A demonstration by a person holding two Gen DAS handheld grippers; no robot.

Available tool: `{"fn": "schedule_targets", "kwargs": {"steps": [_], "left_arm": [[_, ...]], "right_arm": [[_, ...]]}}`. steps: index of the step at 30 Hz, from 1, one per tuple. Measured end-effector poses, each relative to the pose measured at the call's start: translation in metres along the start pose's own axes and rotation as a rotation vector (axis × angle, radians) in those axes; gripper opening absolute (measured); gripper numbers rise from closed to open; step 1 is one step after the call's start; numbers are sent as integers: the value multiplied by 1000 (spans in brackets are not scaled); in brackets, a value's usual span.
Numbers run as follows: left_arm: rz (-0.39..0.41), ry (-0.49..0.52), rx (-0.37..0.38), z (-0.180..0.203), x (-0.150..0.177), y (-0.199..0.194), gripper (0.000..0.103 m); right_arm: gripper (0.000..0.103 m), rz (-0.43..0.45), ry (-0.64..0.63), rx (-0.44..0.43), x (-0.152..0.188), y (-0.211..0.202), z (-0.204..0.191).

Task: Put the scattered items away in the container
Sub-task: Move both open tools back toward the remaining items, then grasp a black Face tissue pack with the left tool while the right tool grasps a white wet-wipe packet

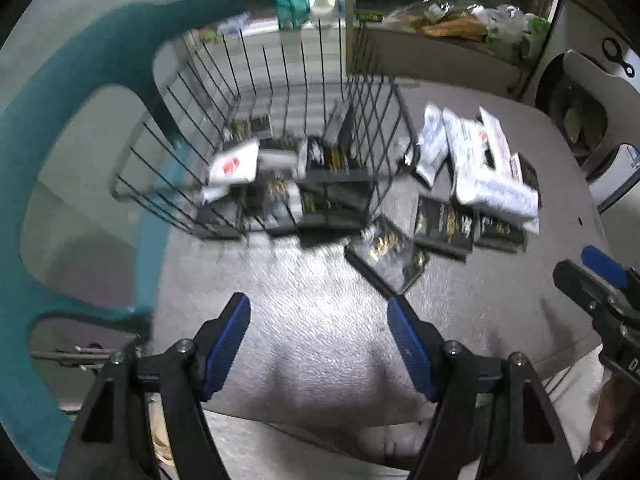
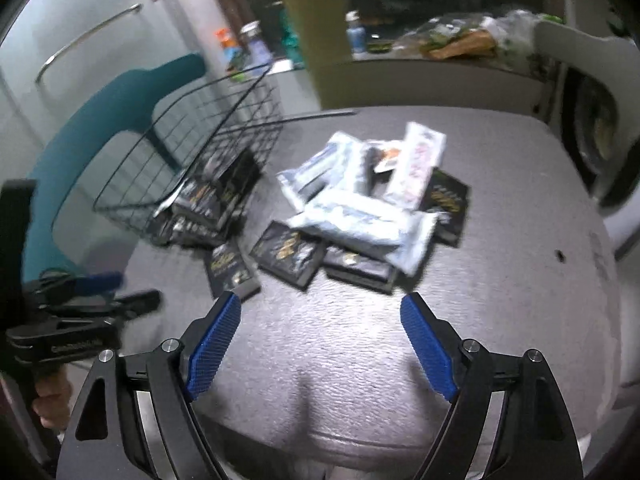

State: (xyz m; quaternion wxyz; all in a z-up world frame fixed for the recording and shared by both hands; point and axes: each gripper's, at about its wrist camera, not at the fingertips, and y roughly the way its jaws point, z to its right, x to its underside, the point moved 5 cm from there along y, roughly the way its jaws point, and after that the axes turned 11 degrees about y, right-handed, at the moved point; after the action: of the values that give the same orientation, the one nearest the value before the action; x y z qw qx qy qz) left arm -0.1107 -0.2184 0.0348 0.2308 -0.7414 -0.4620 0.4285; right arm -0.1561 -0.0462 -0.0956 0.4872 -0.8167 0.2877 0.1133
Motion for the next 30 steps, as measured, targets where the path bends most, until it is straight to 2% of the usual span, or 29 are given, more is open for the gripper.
{"fn": "schedule_targets", "kwargs": {"steps": [2, 4, 8, 12, 15, 20, 26, 28, 30], "left_arm": [[-46, -17, 114, 6, 6, 19, 75], [-66, -60, 149, 8, 10, 31, 75], [-113, -74, 126, 12, 10, 51, 75], [-76, -96, 149, 23, -6, 44, 75], [-116, -140, 149, 28, -15, 53, 75], [-131, -220, 127, 37, -24, 65, 75], [-170, -255, 113, 36, -26, 82, 75], [-187, -247, 130, 36, -20, 84, 66], [-208, -231, 189, 38, -12, 83, 59]], "right_arm": [[82, -13, -38, -5, 3, 11, -8], [82, -29, -72, -2, 4, 24, -14], [82, -47, -27, 11, -1, 35, -5], [82, -56, 14, 29, -3, 39, 12], [82, -52, 18, 39, -6, 38, 17], [82, -37, 9, 45, -12, 33, 24], [82, -36, 33, 49, -15, 31, 34], [82, -38, 39, 49, -15, 31, 36], [82, -39, 43, 50, -15, 32, 37]]}}
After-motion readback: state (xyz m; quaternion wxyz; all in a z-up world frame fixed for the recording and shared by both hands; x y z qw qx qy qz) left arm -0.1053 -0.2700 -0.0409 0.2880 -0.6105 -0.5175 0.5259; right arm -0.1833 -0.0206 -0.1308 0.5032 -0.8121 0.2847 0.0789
